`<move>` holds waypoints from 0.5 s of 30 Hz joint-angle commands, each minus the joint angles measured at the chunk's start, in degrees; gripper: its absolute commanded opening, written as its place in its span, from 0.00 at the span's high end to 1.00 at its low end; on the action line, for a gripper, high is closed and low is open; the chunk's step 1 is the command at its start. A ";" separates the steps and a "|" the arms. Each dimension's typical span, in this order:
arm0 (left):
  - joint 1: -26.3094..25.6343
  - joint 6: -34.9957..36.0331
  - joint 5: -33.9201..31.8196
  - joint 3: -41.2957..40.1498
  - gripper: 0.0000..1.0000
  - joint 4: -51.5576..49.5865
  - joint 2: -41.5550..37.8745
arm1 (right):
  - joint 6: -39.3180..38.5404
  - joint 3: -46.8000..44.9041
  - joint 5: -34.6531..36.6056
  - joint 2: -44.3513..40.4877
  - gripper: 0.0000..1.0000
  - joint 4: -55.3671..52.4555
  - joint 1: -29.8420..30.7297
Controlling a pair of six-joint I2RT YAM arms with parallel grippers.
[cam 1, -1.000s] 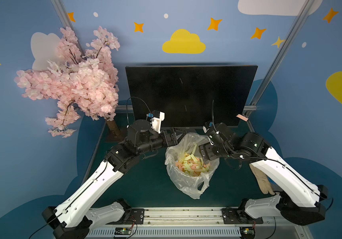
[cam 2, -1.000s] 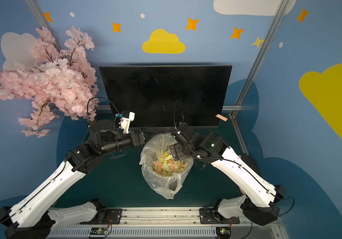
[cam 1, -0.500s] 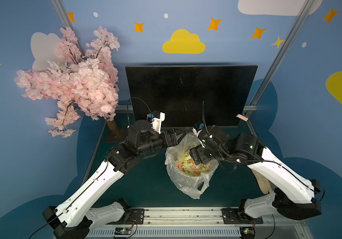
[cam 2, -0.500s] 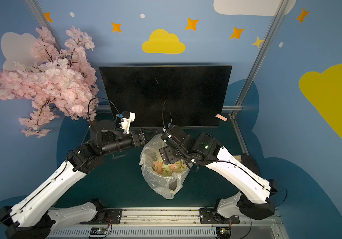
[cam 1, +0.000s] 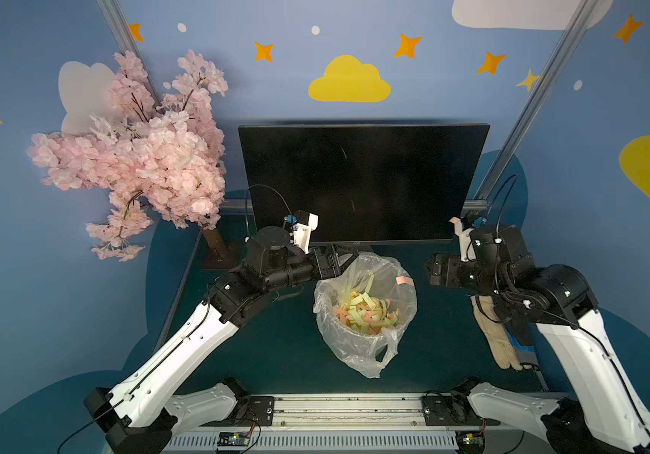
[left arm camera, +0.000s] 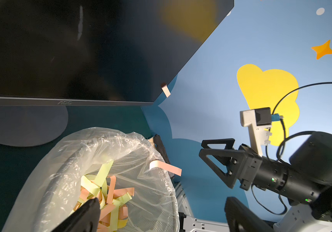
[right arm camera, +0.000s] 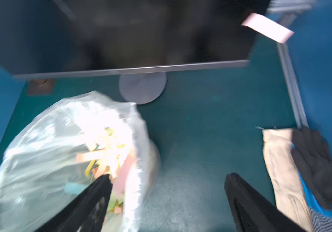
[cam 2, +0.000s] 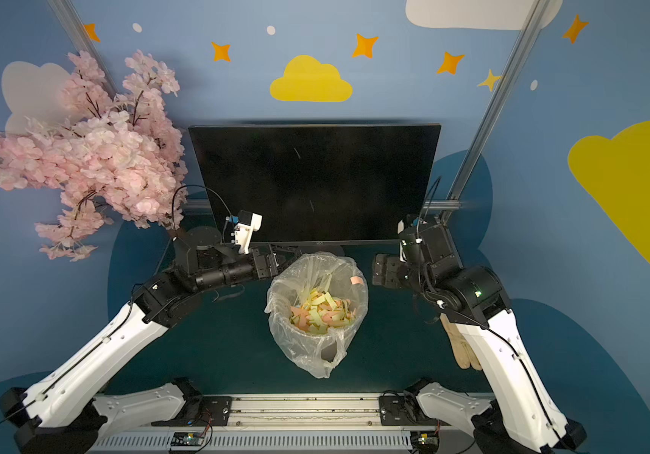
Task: Remove the sticky note from the monitor
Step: Tear off the sticky note from the monitor.
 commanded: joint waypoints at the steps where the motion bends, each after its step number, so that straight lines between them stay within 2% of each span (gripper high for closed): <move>1: -0.15 0.38 3.81 1.79 0.00 2.89 1.67 | -1.35 -2.93 -8.13 -1.41 0.06 4.12 -9.35; 8: -3.89 1.06 6.37 5.62 0.00 4.95 6.66 | 2.87 -10.20 -29.15 -1.07 0.06 15.54 -36.09; 10: -5.29 1.26 6.79 6.69 0.00 5.65 8.32 | 4.97 -11.16 -32.72 0.04 0.07 18.67 -40.14; 15: -7.70 1.23 8.14 9.15 0.00 7.49 12.46 | 9.98 -12.33 -38.05 3.95 0.10 26.41 -44.96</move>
